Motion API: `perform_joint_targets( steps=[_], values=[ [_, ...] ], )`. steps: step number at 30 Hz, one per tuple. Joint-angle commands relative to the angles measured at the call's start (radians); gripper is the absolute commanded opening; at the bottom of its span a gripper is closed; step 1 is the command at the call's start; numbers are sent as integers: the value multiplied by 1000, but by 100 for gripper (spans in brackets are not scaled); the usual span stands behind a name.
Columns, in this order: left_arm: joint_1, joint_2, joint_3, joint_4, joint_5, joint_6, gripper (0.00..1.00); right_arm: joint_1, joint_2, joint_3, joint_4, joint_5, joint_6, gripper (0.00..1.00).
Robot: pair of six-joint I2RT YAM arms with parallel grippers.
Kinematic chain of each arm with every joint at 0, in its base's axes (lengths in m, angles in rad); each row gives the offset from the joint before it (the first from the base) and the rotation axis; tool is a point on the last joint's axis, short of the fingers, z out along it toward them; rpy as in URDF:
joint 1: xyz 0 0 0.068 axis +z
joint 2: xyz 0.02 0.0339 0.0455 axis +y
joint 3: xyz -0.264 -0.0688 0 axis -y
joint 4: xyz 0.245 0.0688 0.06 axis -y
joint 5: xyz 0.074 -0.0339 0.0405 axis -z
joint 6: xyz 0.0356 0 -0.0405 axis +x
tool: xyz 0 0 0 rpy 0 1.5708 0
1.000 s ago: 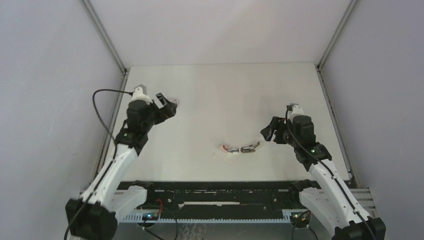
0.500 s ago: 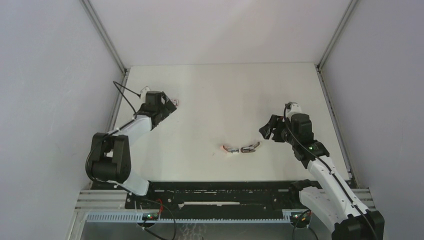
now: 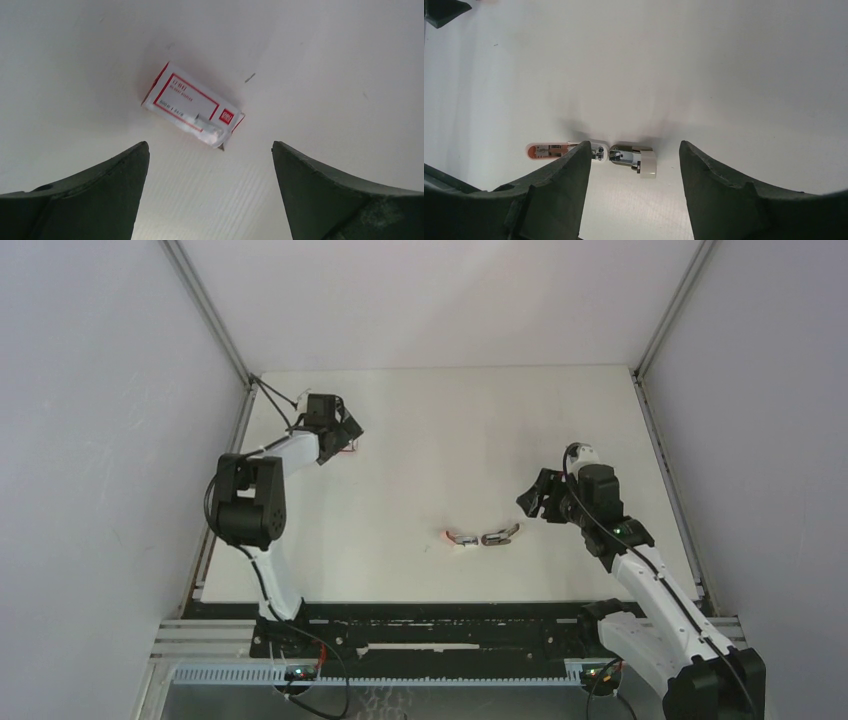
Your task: Load the staples into the stapler
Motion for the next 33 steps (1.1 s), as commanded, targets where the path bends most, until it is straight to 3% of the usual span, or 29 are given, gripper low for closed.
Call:
perform_joint_targets(
  steps=[1, 8, 19, 33],
  values=[
    [9, 76, 175, -77, 18, 45, 96, 8, 6, 36, 64, -7, 15, 63],
    [11, 166, 283, -156, 31, 80, 95, 9, 20, 35, 61, -3, 23, 61],
    [11, 109, 140, -54, 15, 21, 95, 20, 43, 35, 77, -6, 32, 61],
    [11, 275, 411, -212, 65, 117, 88, 34, 17, 36, 56, 13, 35, 60]
  ],
)
